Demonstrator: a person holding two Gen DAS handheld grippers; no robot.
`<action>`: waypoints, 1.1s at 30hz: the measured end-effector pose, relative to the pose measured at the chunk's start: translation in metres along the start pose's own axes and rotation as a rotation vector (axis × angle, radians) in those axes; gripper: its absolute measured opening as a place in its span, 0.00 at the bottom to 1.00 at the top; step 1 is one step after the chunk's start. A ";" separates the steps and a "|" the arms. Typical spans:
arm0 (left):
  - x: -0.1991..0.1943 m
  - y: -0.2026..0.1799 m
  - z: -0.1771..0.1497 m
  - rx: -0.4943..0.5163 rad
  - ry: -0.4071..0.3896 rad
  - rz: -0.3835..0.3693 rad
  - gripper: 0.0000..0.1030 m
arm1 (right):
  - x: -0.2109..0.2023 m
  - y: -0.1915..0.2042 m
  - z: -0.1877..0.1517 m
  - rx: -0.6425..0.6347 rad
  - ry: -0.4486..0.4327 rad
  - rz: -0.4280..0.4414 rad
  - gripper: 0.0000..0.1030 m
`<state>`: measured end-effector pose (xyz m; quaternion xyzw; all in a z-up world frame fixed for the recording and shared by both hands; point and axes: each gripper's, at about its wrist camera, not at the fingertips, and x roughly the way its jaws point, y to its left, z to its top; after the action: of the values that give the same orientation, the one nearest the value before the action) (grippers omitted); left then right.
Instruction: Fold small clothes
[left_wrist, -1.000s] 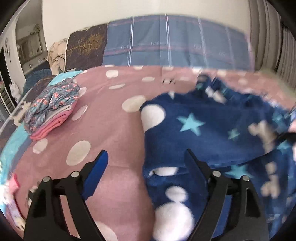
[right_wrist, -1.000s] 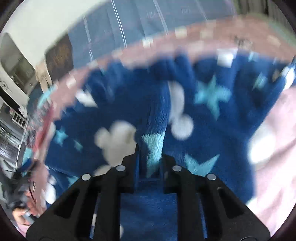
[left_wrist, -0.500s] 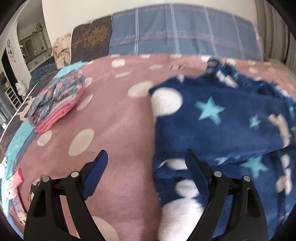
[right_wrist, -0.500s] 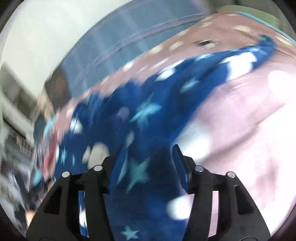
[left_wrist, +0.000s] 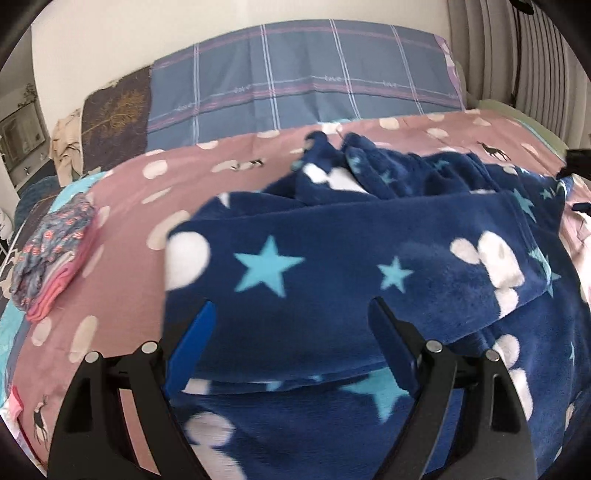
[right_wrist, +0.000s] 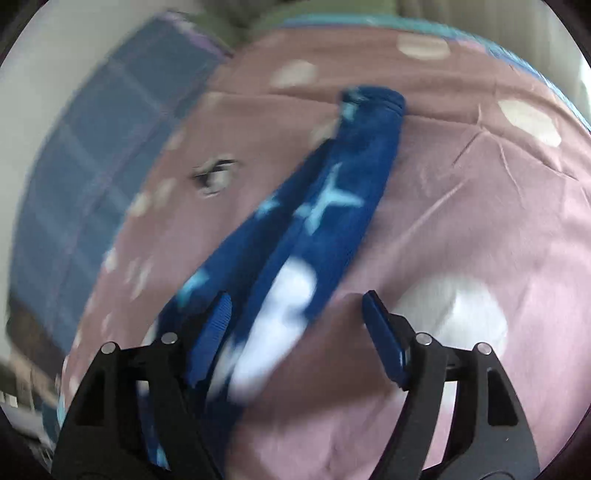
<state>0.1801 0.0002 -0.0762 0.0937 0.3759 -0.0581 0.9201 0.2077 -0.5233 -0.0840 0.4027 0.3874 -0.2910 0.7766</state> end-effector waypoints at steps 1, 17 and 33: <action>0.002 -0.001 -0.001 0.001 0.003 -0.003 0.83 | 0.008 -0.002 0.007 0.038 -0.010 -0.018 0.73; 0.002 0.015 -0.004 -0.070 0.004 -0.024 0.83 | -0.024 -0.075 0.035 0.282 -0.032 0.414 0.12; -0.002 0.063 -0.009 -0.366 0.040 -0.328 0.88 | -0.106 0.120 -0.314 -0.960 0.256 0.744 0.32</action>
<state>0.1836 0.0634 -0.0730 -0.1354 0.4085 -0.1357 0.8924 0.1278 -0.1799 -0.0653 0.1485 0.3989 0.2566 0.8678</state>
